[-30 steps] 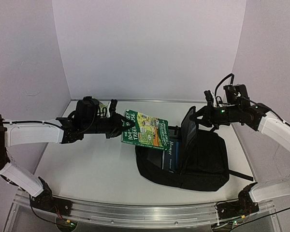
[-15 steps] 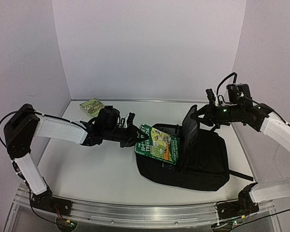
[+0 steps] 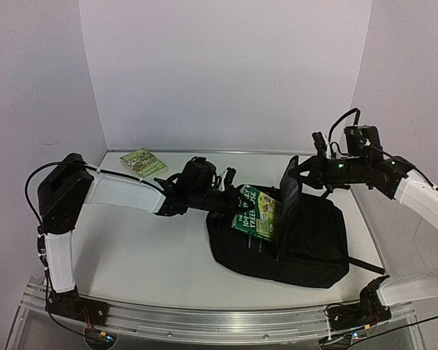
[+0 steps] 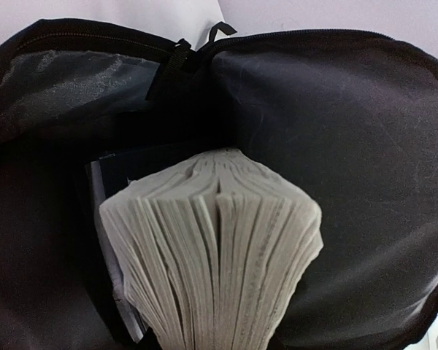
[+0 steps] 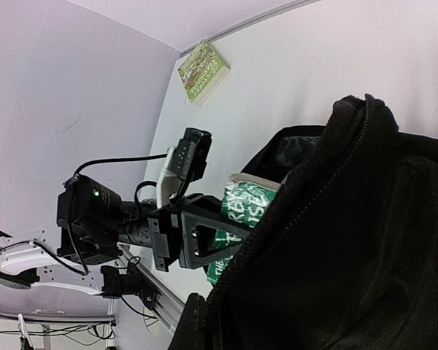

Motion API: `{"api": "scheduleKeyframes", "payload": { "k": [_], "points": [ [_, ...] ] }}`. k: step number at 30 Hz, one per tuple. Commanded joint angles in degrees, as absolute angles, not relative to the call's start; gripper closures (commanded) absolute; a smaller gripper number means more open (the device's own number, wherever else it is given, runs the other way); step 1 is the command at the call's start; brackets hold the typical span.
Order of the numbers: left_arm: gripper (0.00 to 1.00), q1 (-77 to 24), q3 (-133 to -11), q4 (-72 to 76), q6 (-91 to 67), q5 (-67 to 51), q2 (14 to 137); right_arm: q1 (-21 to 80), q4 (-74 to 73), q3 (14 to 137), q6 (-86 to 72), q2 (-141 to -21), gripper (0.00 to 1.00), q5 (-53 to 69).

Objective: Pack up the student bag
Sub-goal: Place the book in the student bag.

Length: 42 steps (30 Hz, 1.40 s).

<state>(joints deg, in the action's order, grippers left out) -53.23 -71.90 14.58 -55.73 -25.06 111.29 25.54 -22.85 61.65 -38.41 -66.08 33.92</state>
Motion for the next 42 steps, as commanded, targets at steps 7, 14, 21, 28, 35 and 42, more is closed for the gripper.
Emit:
{"api": "scheduleKeyframes", "payload": {
  "k": [7, 14, 21, 28, 35, 42],
  "points": [
    [0.91, -56.6, -82.5, 4.14, -50.22, -21.86, 116.91, 25.53, -15.21, 64.4, -37.4, -64.55, 1.0, 33.52],
    [0.63, -56.6, -80.48, -4.98, -44.53, -13.39, 111.19, 25.52, -15.22, 63.75, -37.11, -64.39, 1.0, 33.25],
    [0.36, -56.6, -79.91, -9.3, -42.48, -10.19, 108.6, 25.51, -15.2, 63.2, -36.73, -64.44, 1.0, 33.29],
    [0.35, -56.6, -80.99, -10.21, -42.38, -10.53, 110.59, 25.52, -15.21, 63.28, -36.65, -64.54, 1.0, 33.45],
    [0.39, -56.78, -82.78, -13.84, -41.52, -8.79, 111.74, 25.55, -15.17, 63.01, -36.52, -64.34, 1.0, 33.39],
    [0.67, -57.41, -84.86, -11.23, -41.71, -14.2, 114.74, 25.56, -14.99, 62.96, -36.22, -64.9, 1.0, 33.73]
  ]
}}
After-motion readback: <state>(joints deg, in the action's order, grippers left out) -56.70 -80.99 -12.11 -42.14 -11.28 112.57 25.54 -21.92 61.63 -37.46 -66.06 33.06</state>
